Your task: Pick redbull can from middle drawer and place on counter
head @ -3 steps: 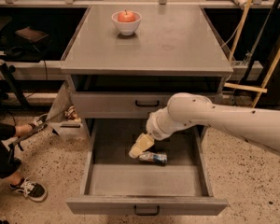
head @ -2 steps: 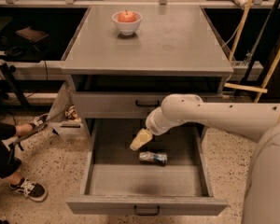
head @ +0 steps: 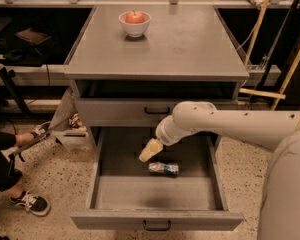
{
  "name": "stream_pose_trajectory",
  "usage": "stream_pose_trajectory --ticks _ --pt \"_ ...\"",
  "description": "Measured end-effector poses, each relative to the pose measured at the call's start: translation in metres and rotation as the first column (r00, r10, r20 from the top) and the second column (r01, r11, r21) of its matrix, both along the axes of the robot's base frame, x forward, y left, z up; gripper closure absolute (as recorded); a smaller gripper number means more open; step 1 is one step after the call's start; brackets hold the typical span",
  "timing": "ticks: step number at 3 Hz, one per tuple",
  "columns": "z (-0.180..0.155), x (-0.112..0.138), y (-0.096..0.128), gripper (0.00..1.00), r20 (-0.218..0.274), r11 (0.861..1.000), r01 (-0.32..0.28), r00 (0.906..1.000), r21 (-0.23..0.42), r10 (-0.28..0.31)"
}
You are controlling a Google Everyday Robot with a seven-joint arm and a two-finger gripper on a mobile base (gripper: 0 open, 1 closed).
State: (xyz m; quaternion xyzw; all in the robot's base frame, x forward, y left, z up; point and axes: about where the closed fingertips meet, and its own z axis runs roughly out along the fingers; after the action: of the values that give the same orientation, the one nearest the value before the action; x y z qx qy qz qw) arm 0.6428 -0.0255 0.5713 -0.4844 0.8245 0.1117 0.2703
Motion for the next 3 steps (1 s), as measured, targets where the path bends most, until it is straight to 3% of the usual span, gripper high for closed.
stream_pose_trajectory --ticks 2,3 --pt "-0.023 0.000 0.004 0.00 -0.029 0.999 0.005 0.9996 0.033 -0.004" --pt "-0.058 0.010 -0.005 0.00 -0.094 0.996 0.046 0.9948 0.079 -0.038"
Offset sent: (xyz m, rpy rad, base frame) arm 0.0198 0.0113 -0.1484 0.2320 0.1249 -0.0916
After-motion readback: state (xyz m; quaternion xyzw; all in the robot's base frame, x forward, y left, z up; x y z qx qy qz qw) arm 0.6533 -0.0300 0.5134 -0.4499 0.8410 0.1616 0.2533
